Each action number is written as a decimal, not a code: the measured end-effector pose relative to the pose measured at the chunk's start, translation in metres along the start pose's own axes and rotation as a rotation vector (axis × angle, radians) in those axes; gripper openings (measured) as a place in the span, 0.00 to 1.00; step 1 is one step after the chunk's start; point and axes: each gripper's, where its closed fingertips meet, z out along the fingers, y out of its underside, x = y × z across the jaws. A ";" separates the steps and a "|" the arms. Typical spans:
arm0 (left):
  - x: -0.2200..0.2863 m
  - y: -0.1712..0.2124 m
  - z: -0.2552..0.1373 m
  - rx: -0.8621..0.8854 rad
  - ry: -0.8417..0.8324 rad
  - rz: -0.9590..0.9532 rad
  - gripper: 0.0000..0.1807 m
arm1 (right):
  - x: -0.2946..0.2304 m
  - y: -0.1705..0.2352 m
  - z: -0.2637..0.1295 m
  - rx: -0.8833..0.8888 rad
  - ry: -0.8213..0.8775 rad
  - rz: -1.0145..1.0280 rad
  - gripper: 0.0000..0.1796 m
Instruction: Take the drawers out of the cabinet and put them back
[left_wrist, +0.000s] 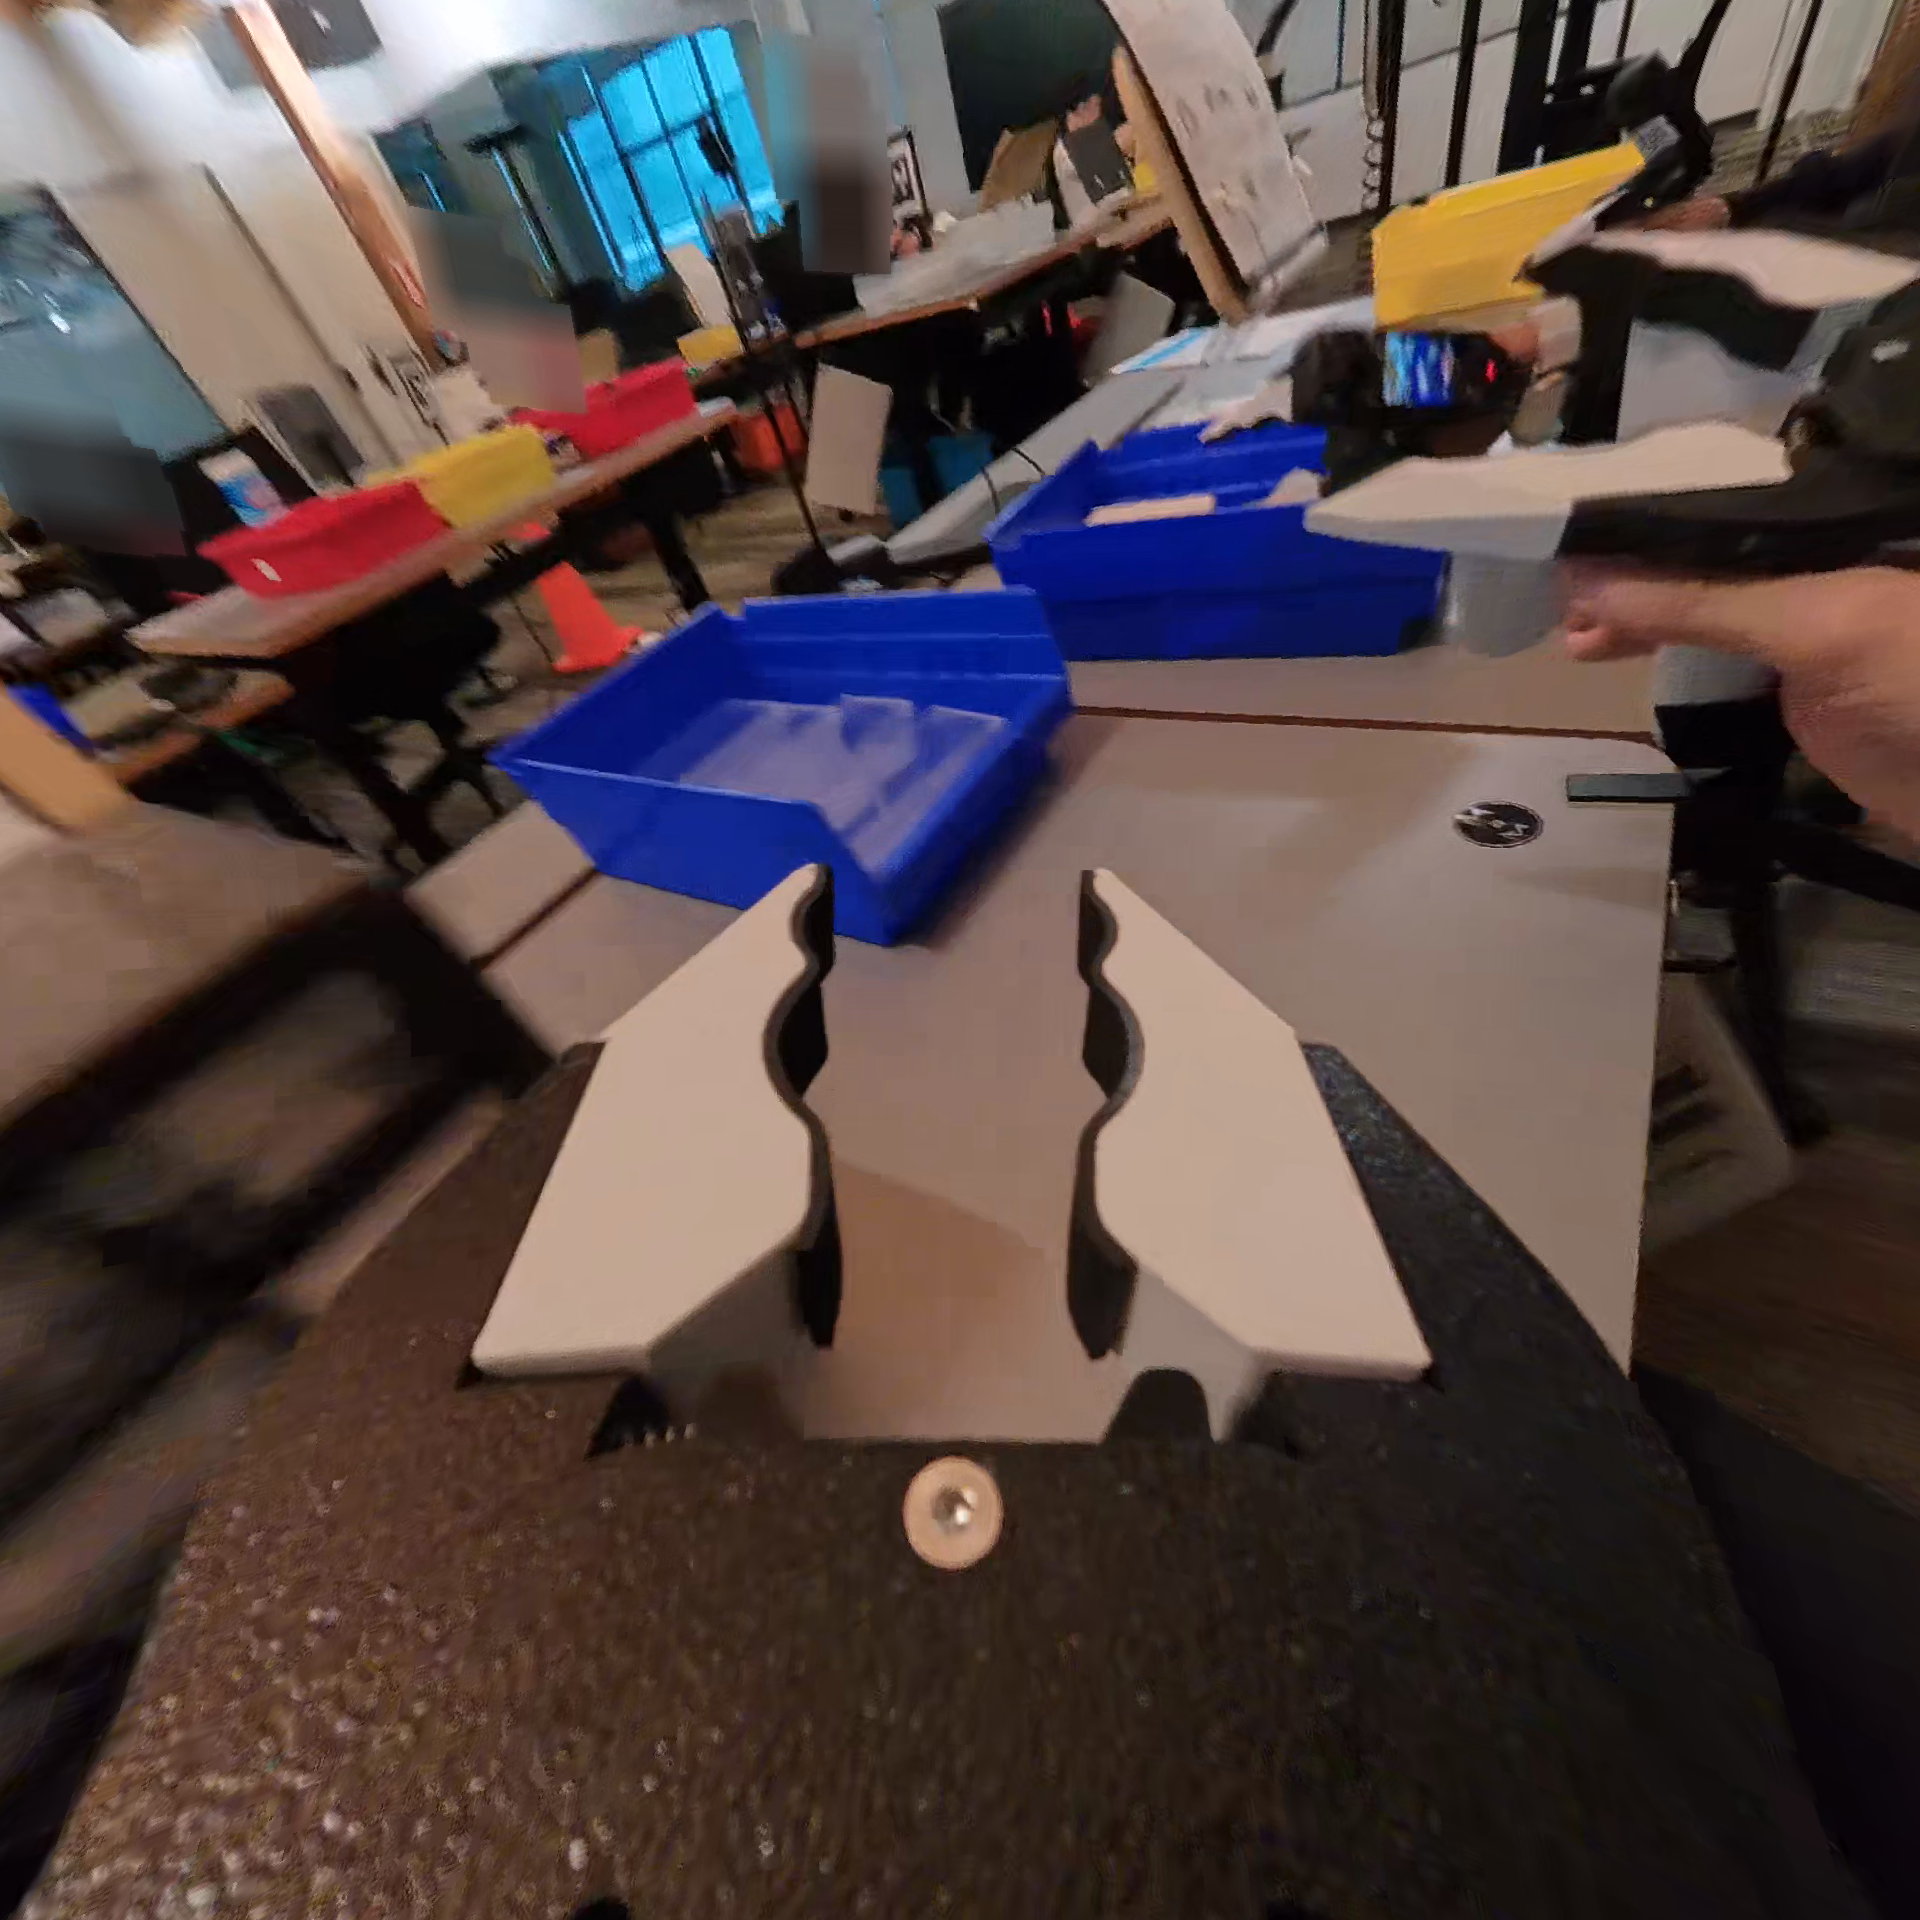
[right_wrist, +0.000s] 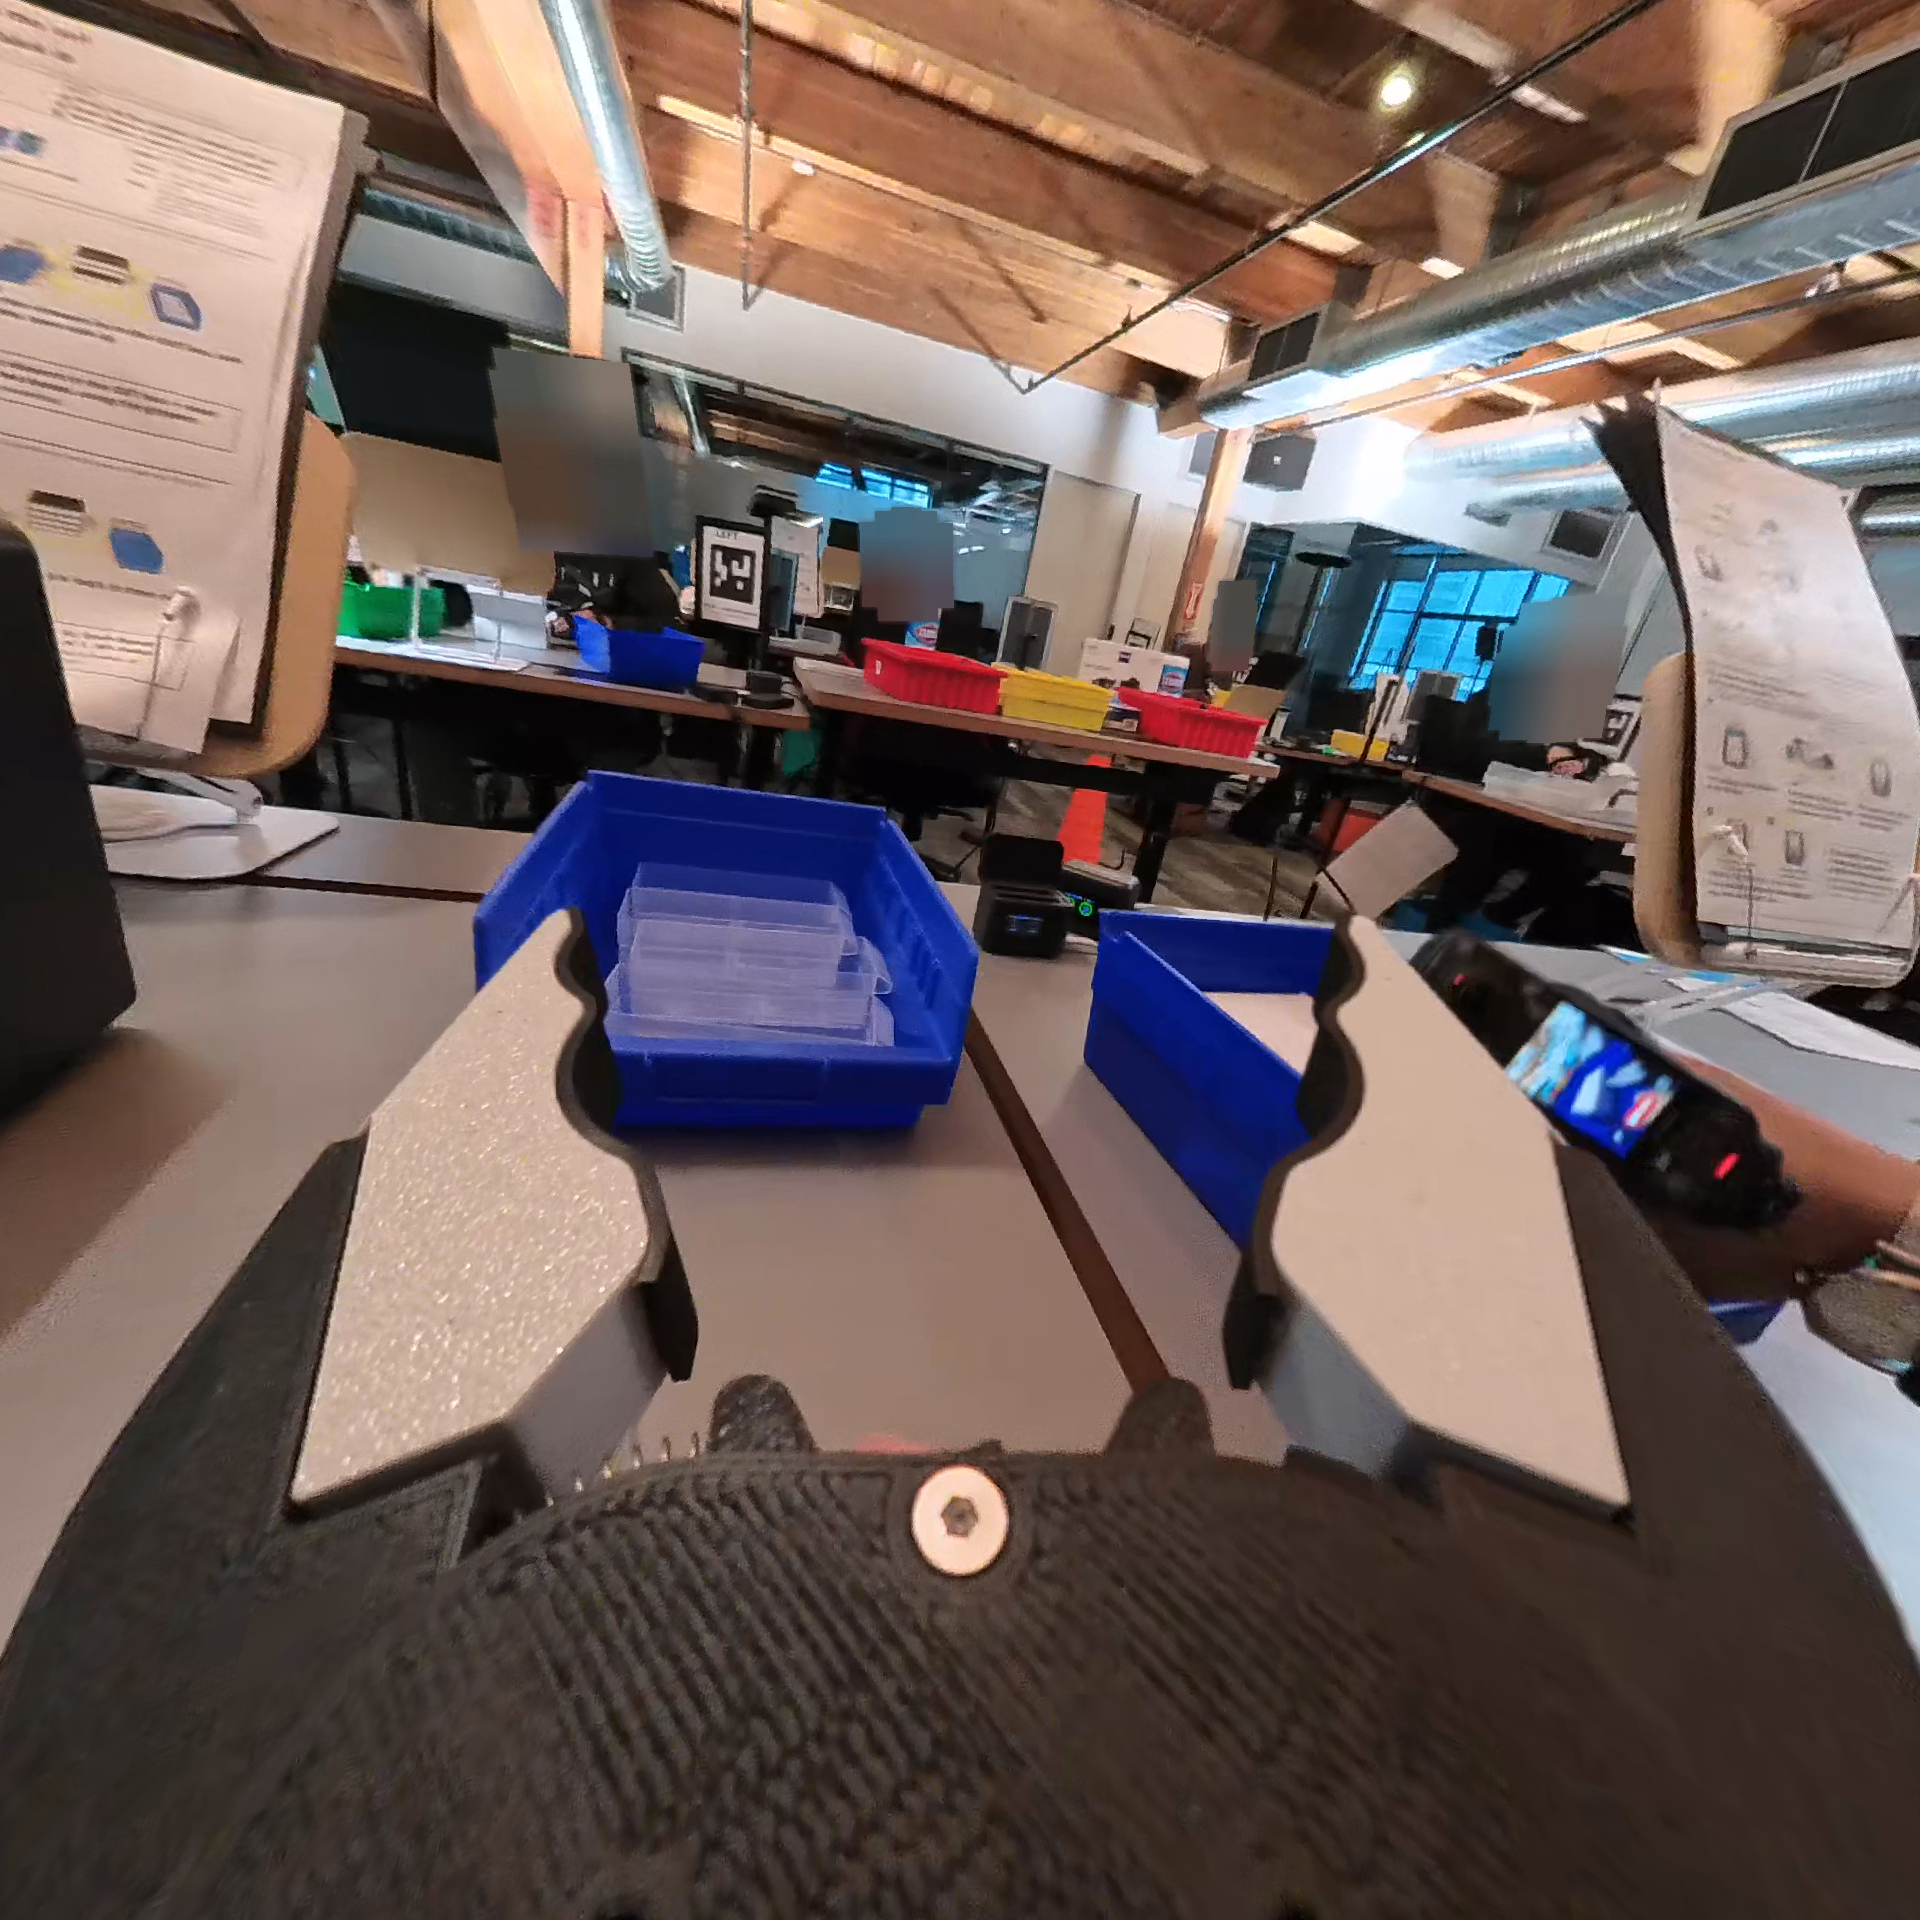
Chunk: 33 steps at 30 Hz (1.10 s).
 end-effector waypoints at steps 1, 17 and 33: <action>0.014 0.010 0.021 -0.015 0.012 -0.027 0.30 | 0.000 0.002 0.000 -0.010 -0.010 0.006 0.73; -0.100 0.107 0.241 -0.396 -0.495 -0.277 0.37 | 0.012 0.019 0.007 -0.040 -0.041 0.052 0.66; -0.034 0.110 0.113 -0.241 -0.287 -0.295 0.02 | -0.003 -0.031 -0.005 -0.007 -0.042 -0.083 0.63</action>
